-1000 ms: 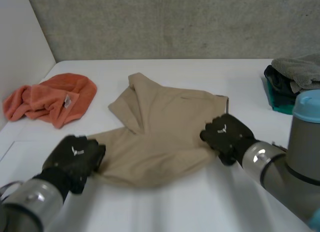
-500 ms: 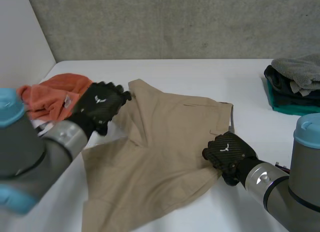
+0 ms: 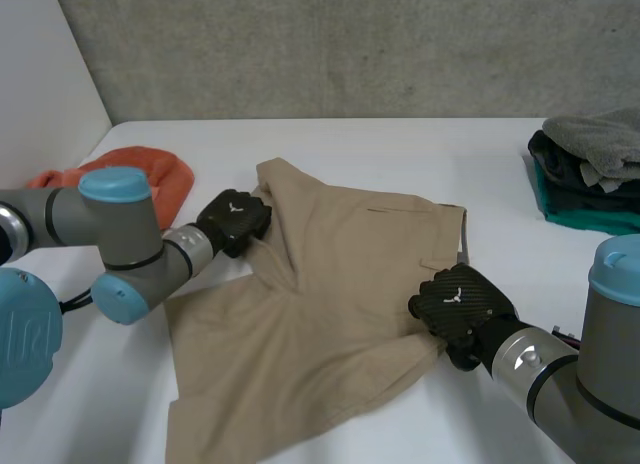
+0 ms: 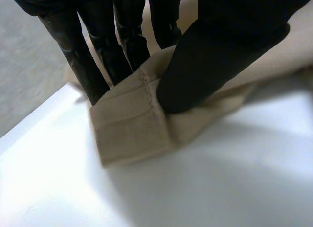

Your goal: Fold the laundry.

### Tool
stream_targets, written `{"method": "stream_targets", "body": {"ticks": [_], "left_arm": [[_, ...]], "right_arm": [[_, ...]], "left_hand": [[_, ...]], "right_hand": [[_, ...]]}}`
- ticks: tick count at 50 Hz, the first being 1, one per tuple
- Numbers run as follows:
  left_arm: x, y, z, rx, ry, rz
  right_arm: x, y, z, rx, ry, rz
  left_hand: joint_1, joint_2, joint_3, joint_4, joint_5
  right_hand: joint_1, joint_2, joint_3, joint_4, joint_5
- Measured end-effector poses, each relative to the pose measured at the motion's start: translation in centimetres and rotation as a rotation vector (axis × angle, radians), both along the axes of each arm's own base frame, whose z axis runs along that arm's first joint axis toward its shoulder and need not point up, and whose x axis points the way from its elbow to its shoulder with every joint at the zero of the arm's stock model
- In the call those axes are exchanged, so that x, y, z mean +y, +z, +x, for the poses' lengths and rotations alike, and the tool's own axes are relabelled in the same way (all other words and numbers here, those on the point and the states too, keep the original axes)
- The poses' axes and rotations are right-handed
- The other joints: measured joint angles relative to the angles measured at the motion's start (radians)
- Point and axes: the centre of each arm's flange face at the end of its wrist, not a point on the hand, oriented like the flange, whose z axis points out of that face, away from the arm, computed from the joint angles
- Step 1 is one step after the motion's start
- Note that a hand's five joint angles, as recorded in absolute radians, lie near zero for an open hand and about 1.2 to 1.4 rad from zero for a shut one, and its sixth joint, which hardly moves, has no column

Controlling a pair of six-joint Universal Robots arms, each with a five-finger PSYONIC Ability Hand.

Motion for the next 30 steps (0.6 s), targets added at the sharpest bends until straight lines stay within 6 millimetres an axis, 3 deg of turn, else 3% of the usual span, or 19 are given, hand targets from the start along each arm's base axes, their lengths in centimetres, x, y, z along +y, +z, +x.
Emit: {"method": "stream_targets", "body": {"ticks": [5, 11, 26, 29, 30], "left_arm": [[-0.4, -0.3, 1.0, -0.097, 0.128, -0.057], [-0.3, 0.8, 2.0, -0.158, 0.250, -0.129], [1.5, 1.2, 2.5, -0.206, 0.343, -0.129], [1.5, 1.3, 2.7, -0.212, 0.362, -0.129], [1.5, 1.3, 2.7, -0.211, 0.364, -0.129]], "right_arm": [[0.0, 0.0, 0.0, -0.001, 0.000, -0.001], [0.0, -0.1, 0.1, 0.001, 0.002, 0.002], [-0.1, -0.6, 0.1, 0.000, -0.009, 0.029], [-0.3, -0.5, 0.1, -0.021, -0.027, 0.038], [-0.3, -0.5, 0.1, -0.025, -0.030, 0.040]], "left_hand": [[0.041, 0.083, 0.085, 0.090, 0.072], [0.041, 0.083, 0.085, 0.090, 0.072], [0.041, 0.083, 0.085, 0.090, 0.072], [-0.063, -0.024, -0.008, -0.019, -0.007], [-0.233, -0.202, -0.162, -0.176, -0.159]], "right_hand": [[0.000, 0.000, 0.000, 0.000, 0.000], [0.000, 0.000, 0.000, 0.000, 0.000], [0.000, 0.000, 0.000, 0.000, 0.000], [0.000, 0.000, 0.000, 0.000, 0.000], [0.000, 0.000, 0.000, 0.000, 0.000]]}}
